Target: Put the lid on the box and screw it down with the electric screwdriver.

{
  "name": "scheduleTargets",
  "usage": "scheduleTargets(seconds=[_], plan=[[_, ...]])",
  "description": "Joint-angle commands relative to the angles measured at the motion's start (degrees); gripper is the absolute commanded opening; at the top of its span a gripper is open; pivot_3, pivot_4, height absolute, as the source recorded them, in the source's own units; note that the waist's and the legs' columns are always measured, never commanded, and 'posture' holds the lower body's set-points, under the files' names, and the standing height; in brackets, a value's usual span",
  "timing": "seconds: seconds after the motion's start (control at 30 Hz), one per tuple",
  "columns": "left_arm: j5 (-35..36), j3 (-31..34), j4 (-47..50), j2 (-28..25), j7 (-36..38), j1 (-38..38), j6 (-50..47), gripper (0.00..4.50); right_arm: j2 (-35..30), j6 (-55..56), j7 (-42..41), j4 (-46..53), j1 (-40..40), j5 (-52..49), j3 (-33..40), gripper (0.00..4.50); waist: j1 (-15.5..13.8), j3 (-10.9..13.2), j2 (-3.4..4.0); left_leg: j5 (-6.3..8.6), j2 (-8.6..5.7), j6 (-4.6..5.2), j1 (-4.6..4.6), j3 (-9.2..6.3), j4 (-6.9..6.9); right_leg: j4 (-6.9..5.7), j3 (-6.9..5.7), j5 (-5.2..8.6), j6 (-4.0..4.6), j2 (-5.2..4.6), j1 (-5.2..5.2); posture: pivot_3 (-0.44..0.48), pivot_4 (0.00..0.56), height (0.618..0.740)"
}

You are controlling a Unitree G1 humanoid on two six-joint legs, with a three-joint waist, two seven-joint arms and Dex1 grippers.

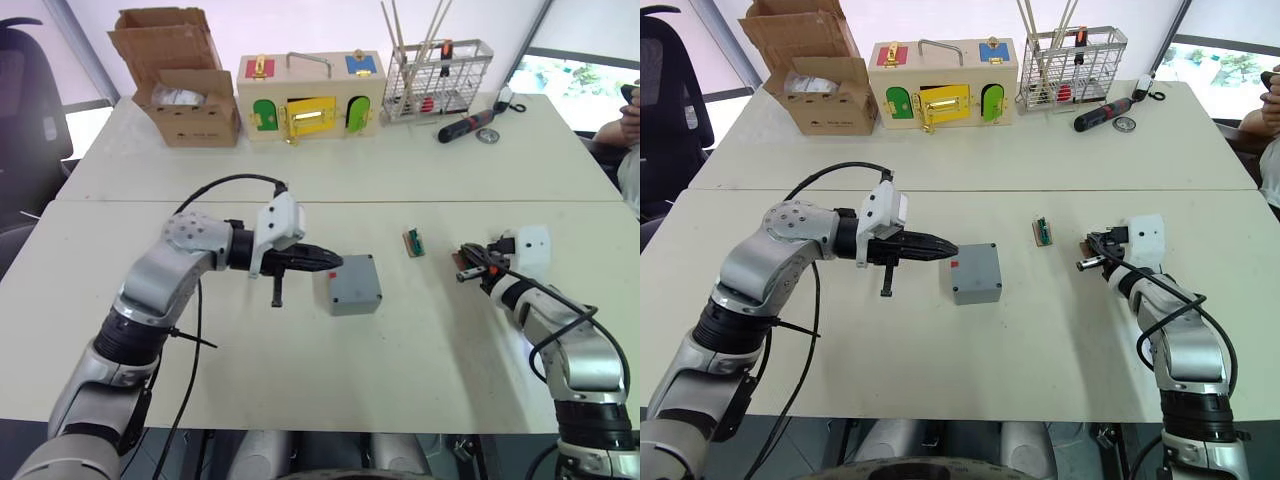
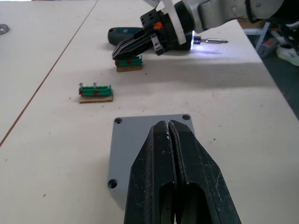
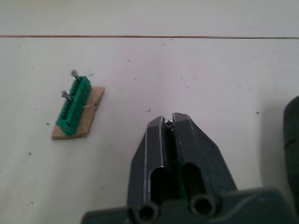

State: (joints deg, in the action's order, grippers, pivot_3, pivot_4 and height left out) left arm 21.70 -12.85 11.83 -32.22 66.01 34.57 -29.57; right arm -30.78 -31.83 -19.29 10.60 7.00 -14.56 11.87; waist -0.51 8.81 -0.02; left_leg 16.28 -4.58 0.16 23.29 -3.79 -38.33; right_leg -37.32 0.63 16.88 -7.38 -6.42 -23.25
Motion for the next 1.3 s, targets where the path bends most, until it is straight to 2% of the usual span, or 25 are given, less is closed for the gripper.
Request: scheduleTargets(seconds=[0.03,0.3,0.47,0.57,0.73,1.07,1.3], plan=[[-0.32,-0.18,0.39,0.05,-0.06,0.92,1.3,0.0,0.3,1.2,0.31,0.64,0.61,0.36,1.16,0.02,0.0,0.0,0.0,0.0,0.0,0.0,0.0,0.0,0.0,0.0,0.0,0.0,0.0,0.0,0.0,0.0,0.15,0.74],[0.2,0.46,-0.1,-0.29,0.51,0.83,1.07,0.0,-0.33,0.08,0.81,4.75,1.42,-0.5,3.45,0.02,0.02,0.0,0.0,0.0,0.0,0.0,0.0,0.0,0.0,0.0,0.0,0.0,0.0,0.0,0.0,0.0,0.15,0.74],[0.71,1.78,-0.99,-1.58,1.04,0.49,0.83,0.0,-0.79,-10.3,3.42,16.78,8.75,-5.73,6.09,0.02,0.33,0.01,0.02,-0.01,0.0,-0.02,0.01,0.0,0.01,-0.03,0.02,0.0,0.0,0.0,-0.06,0.0,0.15,0.74],[0.87,1.92,-1.32,-1.87,1.04,0.37,0.94,0.0,-1.46,-14.84,2.94,20.29,10.44,-7.1,4.58,0.02,0.32,0.0,0.01,-0.01,0.09,-0.03,0.0,-0.02,0.09,-0.02,0.01,0.0,0.0,0.08,-0.08,0.0,0.15,0.74],[-0.45,1.17,-1.56,-3.48,1.41,-0.48,1.77,0.0,0.69,-18.55,-1.96,26.48,10.44,-13.18,-4.5,0.02,0.37,0.0,0.01,-0.01,0.05,-0.02,0.02,-0.04,0.1,-0.01,0.03,0.0,0.0,0.05,-0.08,0.0,0.15,0.74],[-0.53,1.42,0.46,-4.95,0.54,-2.42,1.02,0.0,3.46,-16.79,-2.2,27.02,8.19,-11.92,-13.58,0.02,0.24,0.0,0.01,-0.01,0.03,-0.02,0.02,-0.04,0.07,-0.02,0.02,0.0,0.0,0.03,-0.08,0.0,0.15,0.74],[-0.49,1.24,0.88,-4.88,-0.2,-2.64,0.9,0.0,3.34,-16.6,-2.01,27.2,7.07,-10.84,-15.61,0.02,0.27,0.0,0.01,-0.01,0.03,-0.02,0.02,-0.04,0.07,-0.02,0.02,0.0,0.0,0.04,-0.09,0.0,0.15,0.74]])
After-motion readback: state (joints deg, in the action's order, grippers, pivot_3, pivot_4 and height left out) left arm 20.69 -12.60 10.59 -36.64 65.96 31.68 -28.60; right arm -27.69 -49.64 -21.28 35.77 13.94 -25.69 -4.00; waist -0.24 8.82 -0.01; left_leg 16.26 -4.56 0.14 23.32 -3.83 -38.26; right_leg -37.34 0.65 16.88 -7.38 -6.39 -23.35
